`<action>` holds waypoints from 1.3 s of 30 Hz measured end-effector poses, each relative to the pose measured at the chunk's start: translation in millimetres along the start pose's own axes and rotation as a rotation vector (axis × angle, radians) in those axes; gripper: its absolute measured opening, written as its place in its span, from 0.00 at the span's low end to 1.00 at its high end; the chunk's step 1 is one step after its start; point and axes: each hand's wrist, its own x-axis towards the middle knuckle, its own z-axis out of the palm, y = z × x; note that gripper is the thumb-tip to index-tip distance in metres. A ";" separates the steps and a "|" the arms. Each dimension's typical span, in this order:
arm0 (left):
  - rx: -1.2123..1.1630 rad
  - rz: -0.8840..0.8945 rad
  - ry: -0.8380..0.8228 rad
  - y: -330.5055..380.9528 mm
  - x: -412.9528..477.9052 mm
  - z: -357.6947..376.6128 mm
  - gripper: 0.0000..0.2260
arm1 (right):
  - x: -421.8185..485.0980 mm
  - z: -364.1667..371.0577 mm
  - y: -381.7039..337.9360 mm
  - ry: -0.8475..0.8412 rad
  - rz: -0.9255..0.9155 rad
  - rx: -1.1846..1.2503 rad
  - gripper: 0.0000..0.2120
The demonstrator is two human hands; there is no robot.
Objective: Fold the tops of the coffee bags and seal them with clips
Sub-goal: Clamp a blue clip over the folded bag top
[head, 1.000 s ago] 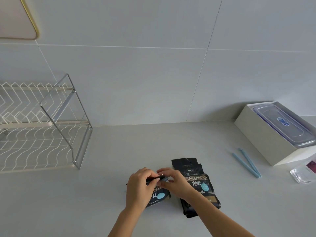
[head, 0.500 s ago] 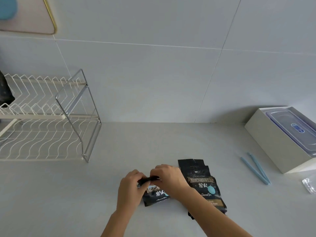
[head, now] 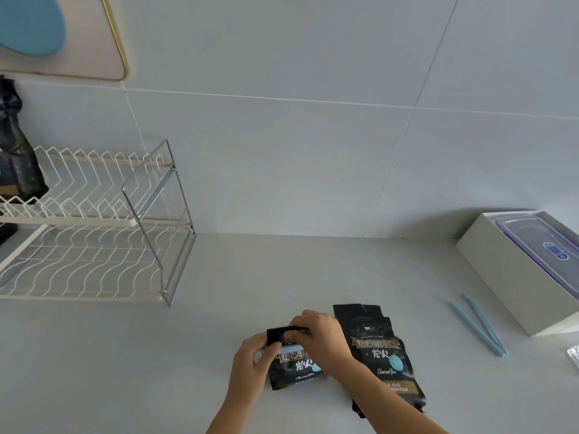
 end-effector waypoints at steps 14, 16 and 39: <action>-0.110 -0.148 -0.051 -7.4 0.0 -1.6 0.07 | 7.7 -38.6 13.2 -0.124 0.089 0.376 0.03; -0.156 -0.262 -0.002 -7.2 1.6 5.0 0.10 | 6.3 -51.4 25.7 -0.063 0.166 0.446 0.04; -0.319 -0.244 -0.027 77.7 26.2 0.8 0.10 | 11.5 -56.2 36.2 -0.221 0.469 0.928 0.16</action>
